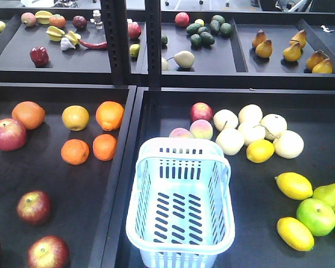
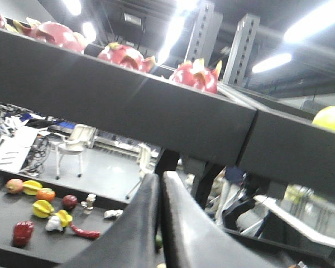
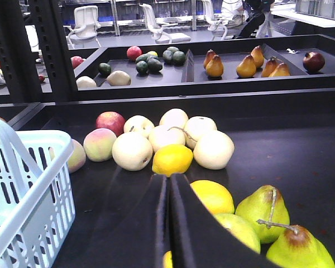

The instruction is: Pick three apples into basket with both arms

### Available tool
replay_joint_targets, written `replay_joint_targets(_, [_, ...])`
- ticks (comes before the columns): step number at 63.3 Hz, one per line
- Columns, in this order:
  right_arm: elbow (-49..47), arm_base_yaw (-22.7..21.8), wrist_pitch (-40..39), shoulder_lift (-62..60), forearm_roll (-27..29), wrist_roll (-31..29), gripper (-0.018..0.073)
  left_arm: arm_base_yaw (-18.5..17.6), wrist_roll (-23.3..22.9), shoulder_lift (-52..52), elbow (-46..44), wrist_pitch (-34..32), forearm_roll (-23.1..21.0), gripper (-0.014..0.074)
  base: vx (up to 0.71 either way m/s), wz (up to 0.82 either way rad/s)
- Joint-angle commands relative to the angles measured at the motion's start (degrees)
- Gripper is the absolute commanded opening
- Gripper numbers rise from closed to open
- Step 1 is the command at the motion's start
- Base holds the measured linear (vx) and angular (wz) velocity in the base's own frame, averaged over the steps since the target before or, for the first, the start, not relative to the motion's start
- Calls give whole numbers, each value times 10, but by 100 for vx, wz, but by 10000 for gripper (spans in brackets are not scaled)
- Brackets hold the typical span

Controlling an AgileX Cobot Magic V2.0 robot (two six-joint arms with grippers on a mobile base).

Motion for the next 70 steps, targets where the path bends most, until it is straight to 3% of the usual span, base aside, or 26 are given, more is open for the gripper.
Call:
replay_joint_targets(1, [8,0,-42,-7,-5,-3,-5,-3,-7,10,-19,-41,-18,-6,0,0])
replay_joint_targets(13, [8,0,-42,-7,-5,-3,-5,-4,-5,28,-33,-12,-18,-6,0,0])
replay_joint_targets(23, [8,0,-42,-7,-5,-3,-5,-4,1,81,-87,81,-19,-6,0,0])
replay_joint_targets(33, [8,0,-42,-7,-5,-3,-5,-13,75,142,-147,139,-49,-6,0,0])
replay_joint_targets(41, [8,0,-42,-7,-5,-3,-5,-28,181,191,-193,185,-133,-6,0,0])
replay_joint_targets(58, [8,0,-42,-7,-5,-3,-5,-45,432,334,-274,343,-371,-6,0,0])
replay_joint_targets(67, [8,0,-42,-7,-5,-3,-5,-45,516,396,-300,404,-469,28,0,0])
replay_joint_targets(70, [8,0,-42,-7,-5,-3,-5,-45,535,425,-315,429,-495,102,0,0])
